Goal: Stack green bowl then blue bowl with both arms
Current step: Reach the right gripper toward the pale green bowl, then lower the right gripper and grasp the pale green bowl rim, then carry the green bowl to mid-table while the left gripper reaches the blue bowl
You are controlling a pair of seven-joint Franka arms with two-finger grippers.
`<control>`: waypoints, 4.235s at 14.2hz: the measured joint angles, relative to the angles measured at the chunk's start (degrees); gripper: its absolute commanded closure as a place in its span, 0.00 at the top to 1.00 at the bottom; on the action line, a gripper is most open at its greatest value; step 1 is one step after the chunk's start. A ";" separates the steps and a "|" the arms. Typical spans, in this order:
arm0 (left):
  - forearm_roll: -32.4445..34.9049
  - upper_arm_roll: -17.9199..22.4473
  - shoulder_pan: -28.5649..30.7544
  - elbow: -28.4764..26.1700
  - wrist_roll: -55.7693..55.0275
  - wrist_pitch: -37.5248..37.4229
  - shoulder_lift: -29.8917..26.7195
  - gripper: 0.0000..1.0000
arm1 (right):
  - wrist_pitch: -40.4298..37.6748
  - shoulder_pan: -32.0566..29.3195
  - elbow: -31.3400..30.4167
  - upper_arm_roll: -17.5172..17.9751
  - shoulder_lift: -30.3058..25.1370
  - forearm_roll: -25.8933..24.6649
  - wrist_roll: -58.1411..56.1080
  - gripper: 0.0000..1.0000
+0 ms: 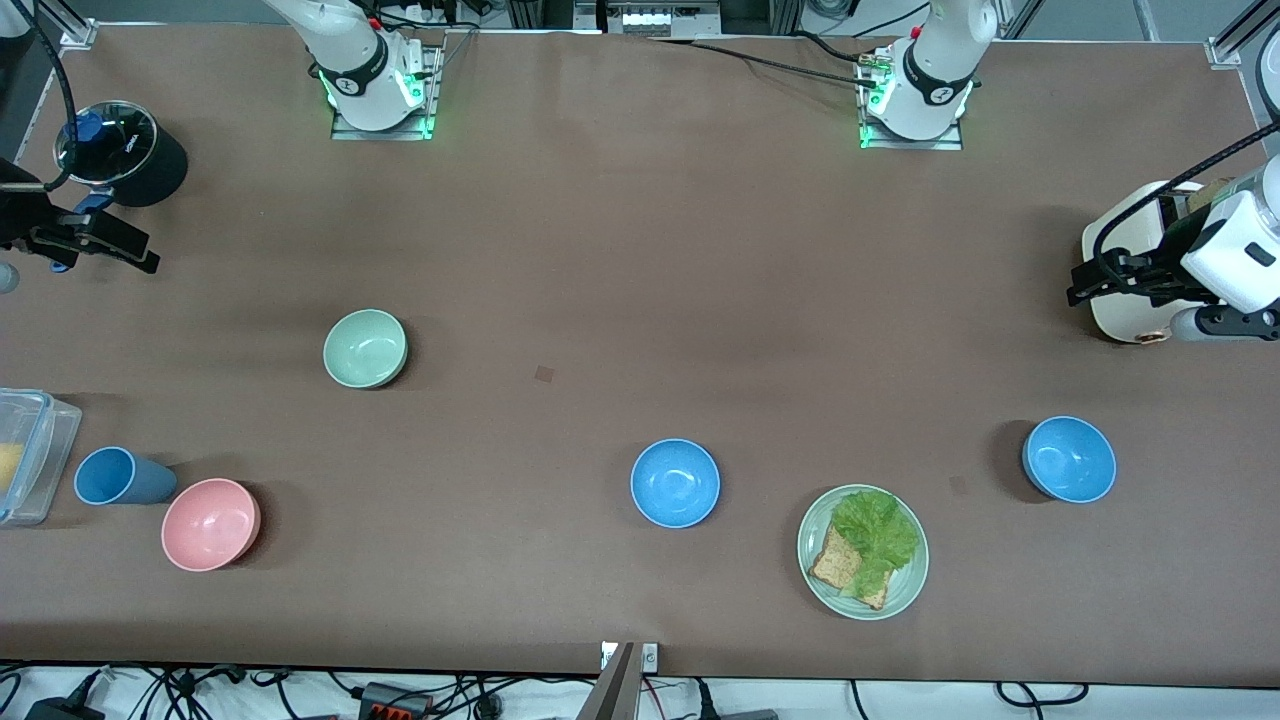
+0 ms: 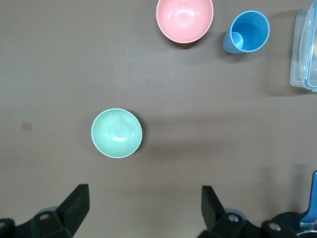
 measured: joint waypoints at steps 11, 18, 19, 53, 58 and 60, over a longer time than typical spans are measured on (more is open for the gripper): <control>-0.58 0.00 0.01 0.59 -0.14 -0.36 0.35 1.00 | 0.04 0.00 -0.50 0.03 -0.51 -0.08 0.00 1.00; -0.58 0.01 0.04 0.61 -0.16 -0.40 0.53 1.00 | 4.74 0.87 -2.89 0.81 11.10 -1.40 0.00 1.00; -0.58 0.01 0.04 0.61 -0.16 -0.40 0.55 1.00 | 6.70 1.42 -3.66 0.91 13.07 -1.43 0.00 1.00; -0.58 0.82 5.50 5.86 5.19 8.67 20.13 1.00 | 22.38 34.63 4.44 5.86 35.63 16.88 22.06 0.00; 1.64 0.92 7.27 6.65 11.16 17.62 28.40 1.00 | 26.68 38.08 5.03 5.83 39.05 23.87 22.07 0.00; 2.93 0.93 7.73 6.87 12.63 19.06 30.11 1.00 | 25.86 38.52 4.48 5.62 39.28 23.50 22.07 0.00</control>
